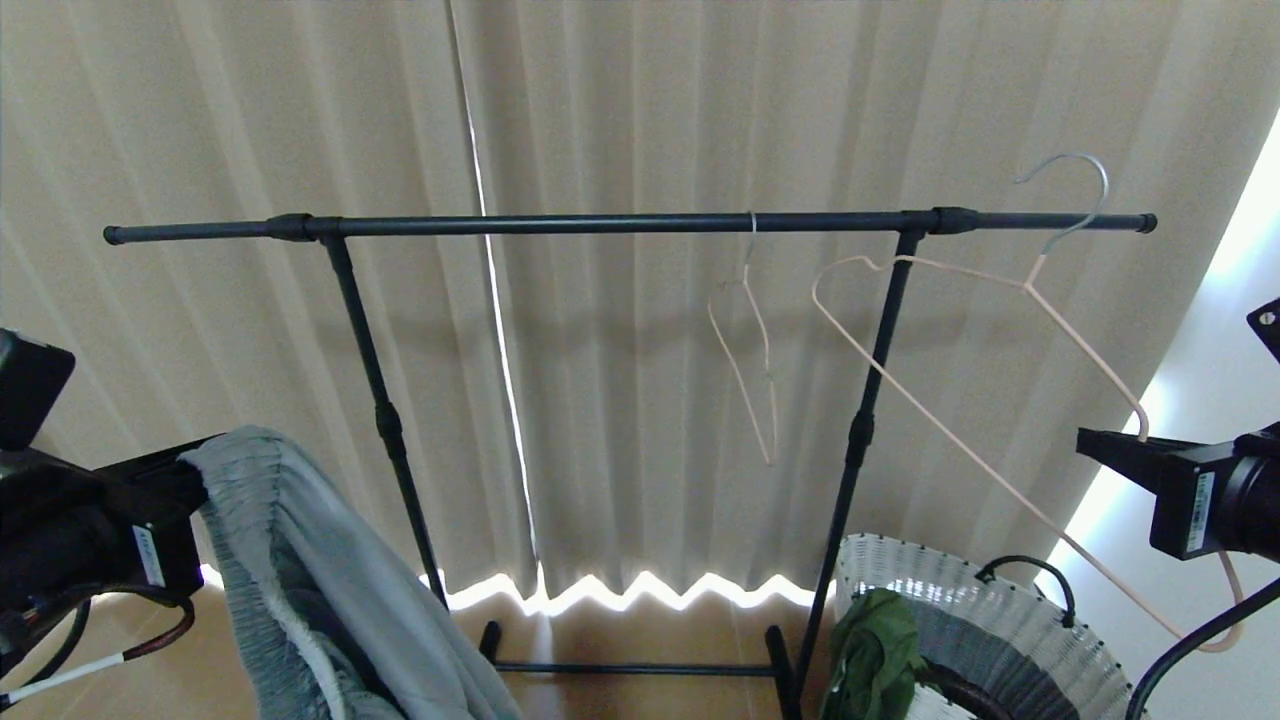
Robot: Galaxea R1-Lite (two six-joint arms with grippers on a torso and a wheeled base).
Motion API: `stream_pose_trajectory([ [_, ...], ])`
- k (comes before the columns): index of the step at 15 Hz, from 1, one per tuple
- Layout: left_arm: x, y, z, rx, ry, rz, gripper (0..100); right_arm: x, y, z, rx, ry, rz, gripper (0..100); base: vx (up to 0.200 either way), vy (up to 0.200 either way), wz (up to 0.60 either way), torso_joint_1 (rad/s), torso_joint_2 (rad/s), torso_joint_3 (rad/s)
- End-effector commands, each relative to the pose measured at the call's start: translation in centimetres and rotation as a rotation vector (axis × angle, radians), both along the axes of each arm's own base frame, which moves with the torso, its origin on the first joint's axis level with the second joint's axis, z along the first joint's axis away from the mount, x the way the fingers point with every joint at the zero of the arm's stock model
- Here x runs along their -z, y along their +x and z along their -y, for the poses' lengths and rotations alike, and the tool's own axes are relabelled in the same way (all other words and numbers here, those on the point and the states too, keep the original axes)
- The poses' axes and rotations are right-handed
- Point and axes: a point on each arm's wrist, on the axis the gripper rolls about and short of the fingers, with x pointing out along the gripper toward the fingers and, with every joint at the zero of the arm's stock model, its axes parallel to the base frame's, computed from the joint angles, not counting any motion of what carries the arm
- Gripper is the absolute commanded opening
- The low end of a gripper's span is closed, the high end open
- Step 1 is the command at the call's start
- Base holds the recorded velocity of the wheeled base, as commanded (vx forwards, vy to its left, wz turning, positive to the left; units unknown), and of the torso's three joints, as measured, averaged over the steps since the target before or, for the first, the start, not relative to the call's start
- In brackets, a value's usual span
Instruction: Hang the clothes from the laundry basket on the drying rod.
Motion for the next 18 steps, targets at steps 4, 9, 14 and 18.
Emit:
stream_pose_trajectory([
  [4,0.2,-0.1,0.0,0.0,0.001,-0.006,0,-0.3,0.0,0.0,0.0,0.007,0.023,0,0.0,0.2,0.0,-0.001,0.0,0.004],
  [9,1.1,-0.1,0.1,0.015,0.05,-0.032,0,-1.0,0.3,-0.3,-0.064,0.049,0.076,0,0.0,0.08,0.0,0.002,0.0,0.002],
  [14,1.3,-0.3,0.0,0.004,0.059,-0.039,0,-1.1,1.1,-1.0,-0.189,0.081,0.072,0,0.0,0.0,0.0,0.0,0.0,0.0],
  [18,-0.9,0.8,0.2,0.017,0.122,-0.091,0,-0.5,3.4,-2.3,-0.221,0.082,0.046,0,0.0,0.0,0.0,0.0,0.0,0.0],
])
